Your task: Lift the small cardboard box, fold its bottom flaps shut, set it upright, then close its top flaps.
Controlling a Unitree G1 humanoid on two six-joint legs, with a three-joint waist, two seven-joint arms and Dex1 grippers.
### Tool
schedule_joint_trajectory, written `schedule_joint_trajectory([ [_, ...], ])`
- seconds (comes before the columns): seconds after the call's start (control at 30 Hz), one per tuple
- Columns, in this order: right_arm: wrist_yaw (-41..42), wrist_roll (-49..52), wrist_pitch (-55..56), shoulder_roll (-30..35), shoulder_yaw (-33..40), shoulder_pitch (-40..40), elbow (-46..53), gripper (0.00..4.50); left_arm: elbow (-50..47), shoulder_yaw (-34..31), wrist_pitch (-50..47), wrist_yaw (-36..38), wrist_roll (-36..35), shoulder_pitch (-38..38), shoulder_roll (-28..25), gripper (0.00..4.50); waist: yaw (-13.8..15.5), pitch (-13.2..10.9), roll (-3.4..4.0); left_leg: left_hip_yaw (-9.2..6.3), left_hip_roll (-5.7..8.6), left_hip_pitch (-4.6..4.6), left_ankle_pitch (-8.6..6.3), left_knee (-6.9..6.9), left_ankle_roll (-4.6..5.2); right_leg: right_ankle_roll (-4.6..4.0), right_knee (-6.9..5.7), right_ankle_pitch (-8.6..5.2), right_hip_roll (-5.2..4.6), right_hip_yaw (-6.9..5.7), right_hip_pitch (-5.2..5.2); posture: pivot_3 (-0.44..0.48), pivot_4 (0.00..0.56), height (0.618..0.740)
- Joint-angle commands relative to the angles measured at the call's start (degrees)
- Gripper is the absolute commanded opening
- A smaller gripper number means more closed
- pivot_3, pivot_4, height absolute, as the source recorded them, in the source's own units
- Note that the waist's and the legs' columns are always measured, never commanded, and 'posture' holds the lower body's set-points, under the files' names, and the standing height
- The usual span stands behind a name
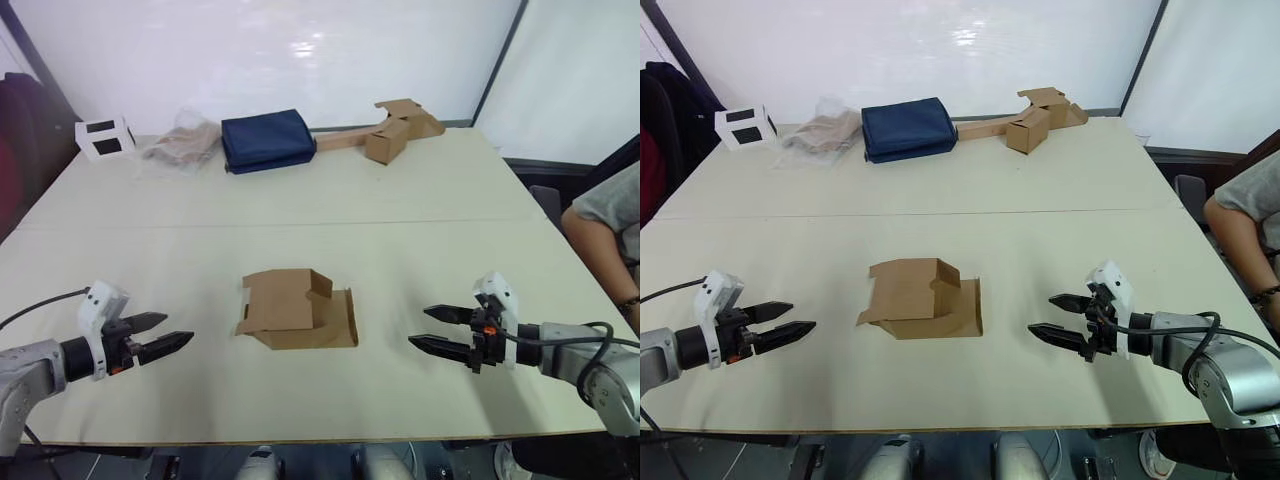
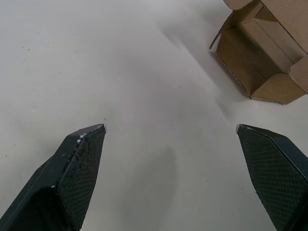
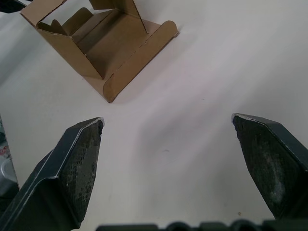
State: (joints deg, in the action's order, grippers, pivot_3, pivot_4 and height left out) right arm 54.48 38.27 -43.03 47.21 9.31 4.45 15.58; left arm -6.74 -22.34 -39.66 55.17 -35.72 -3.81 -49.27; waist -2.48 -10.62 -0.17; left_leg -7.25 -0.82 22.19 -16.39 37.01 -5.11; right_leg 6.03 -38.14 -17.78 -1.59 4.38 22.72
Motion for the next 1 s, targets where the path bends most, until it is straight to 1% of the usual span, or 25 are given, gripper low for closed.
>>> schedule_joint_trajectory([
  [0.03,0.45,-0.31,0.92,0.14,0.12,0.53,0.74,4.42,-0.27,-2.07,1.2,-0.5,-0.26,0.49,0.32,4.5,0.01,0.0,0.0,0.0,0.0,0.0,0.0,0.0,0.0,0.0,0.0,0.0,0.0,0.0,0.0,0.0,0.15,0.74],
  [0.13,-0.1,-1.46,1.11,0.32,-0.61,0.68,0.78,4.42,-0.69,-1.8,1.0,-1.12,-0.11,0.52,0.26,4.5,0.02,0.0,0.0,0.0,0.0,0.0,0.0,0.0,0.0,0.0,0.0,0.0,-0.01,0.0,0.0,0.0,0.15,0.74],
  [0.5,-0.3,-0.63,0.07,-0.35,-0.12,2.01,0.75,4.42,-0.89,-2.31,-1.14,-2.33,-1.67,1.3,0.23,4.5,0.02,0.0,0.0,0.0,0.0,0.0,0.0,0.01,0.0,0.0,0.0,0.0,-0.01,0.0,-0.01,0.0,0.15,0.74],
  [0.6,-0.56,-2.23,0.0,0.3,-1.33,3.91,-1.15,4.42,-0.26,-1.62,-1.41,-3.36,-1.49,3.08,0.3,4.5,0.02,0.0,0.0,0.0,0.0,0.0,0.0,0.01,0.0,0.0,-0.01,0.0,0.0,0.0,-0.01,0.0,0.15,0.74],
  [0.7,-0.94,-2.94,-0.68,0.6,-2.17,6.36,-1.87,4.42,1.06,-0.42,0.91,-4.88,0.17,5.68,1.41,4.5,0.11,0.0,0.0,0.0,0.01,0.0,0.0,0.05,0.0,0.0,-0.03,0.0,-0.01,-0.01,-0.01,0.0,0.15,0.74],
  [0.83,-1.58,-4.28,0.42,0.43,-1.74,6.17,-1.43,4.42,1.64,0.5,0.57,-4.24,0.51,5.71,1.69,4.5,0.02,0.0,0.0,0.0,0.01,0.01,0.0,0.02,0.0,0.01,0.0,0.0,-0.01,-0.01,0.0,0.0,0.15,0.74],
  [0.9,-1.92,-4.51,0.78,0.06,-1.28,5.86,-1.23,4.42,2.79,0.73,-1.18,-3.45,-0.58,6.55,1.44,4.5,-0.02,0.0,0.0,0.0,0.01,0.01,0.0,0.02,0.0,0.01,-0.01,0.0,-0.01,0.0,0.01,0.0,0.15,0.74],
  [1.0,-2.21,-4.16,0.63,-0.1,-0.91,5.35,-0.14,4.42,5.44,1.24,-7.31,-0.59,-4.47,8.61,0.76,4.5,-0.02,0.01,0.0,0.0,0.01,0.0,0.0,0.05,0.0,0.0,-0.07,0.01,0.0,-0.01,0.01,0.0,0.15,0.74],
])
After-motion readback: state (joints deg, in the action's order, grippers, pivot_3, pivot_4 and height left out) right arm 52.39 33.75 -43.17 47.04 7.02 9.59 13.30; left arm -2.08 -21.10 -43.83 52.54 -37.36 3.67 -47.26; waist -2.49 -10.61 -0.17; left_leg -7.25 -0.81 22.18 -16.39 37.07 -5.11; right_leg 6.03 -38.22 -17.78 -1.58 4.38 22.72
